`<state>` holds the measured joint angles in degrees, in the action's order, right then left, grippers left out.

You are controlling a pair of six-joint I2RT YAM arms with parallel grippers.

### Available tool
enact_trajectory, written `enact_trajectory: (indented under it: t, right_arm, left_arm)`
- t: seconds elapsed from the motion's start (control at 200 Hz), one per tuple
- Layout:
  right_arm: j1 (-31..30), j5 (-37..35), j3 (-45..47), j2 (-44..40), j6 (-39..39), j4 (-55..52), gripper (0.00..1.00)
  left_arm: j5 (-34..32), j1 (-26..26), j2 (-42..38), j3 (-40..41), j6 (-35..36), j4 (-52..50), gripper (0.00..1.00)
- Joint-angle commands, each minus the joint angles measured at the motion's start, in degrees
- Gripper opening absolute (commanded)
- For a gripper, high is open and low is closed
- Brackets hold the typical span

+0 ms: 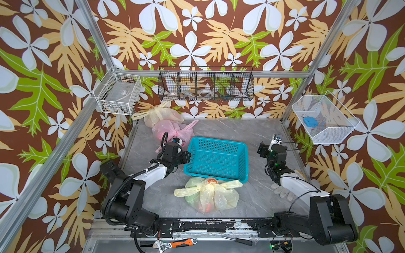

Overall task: Untie the knot of a plastic bag & take out the apple
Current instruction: Move the basket to the center of the board.

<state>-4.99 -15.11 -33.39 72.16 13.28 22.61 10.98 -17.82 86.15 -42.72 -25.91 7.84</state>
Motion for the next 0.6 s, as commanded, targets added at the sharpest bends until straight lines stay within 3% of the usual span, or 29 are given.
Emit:
enact_trajectory:
  t: [0.0,0.055,0.19,0.38,0.596]
  right_arm:
    - [-0.8,3.8,-2.1,-1.65,4.66,-13.21,0.85]
    - [-1.51,3.94,-3.23,-2.82,4.84,-15.7,0.84]
    - [-2.71,3.35,-6.08,-6.11,4.12,-20.85,0.82]
    - [-2.74,4.22,-9.42,-10.8,4.79,-24.82,0.8]
    - [-2.86,8.52,-10.3,-12.66,7.58,-27.28,0.78]
  left_arm:
    - [2.15,-0.53,1.48,-2.29,-3.56,-2.82,0.21]
    - [2.2,-1.55,2.27,-3.86,-4.13,-2.83,0.1]
    - [1.38,-3.76,5.02,-8.56,-6.62,-2.99,0.0]
    - [-1.73,-5.71,11.1,-17.71,-12.92,-2.14,0.0]
    - [-1.41,-7.47,22.22,-29.82,-25.02,7.22,0.0]
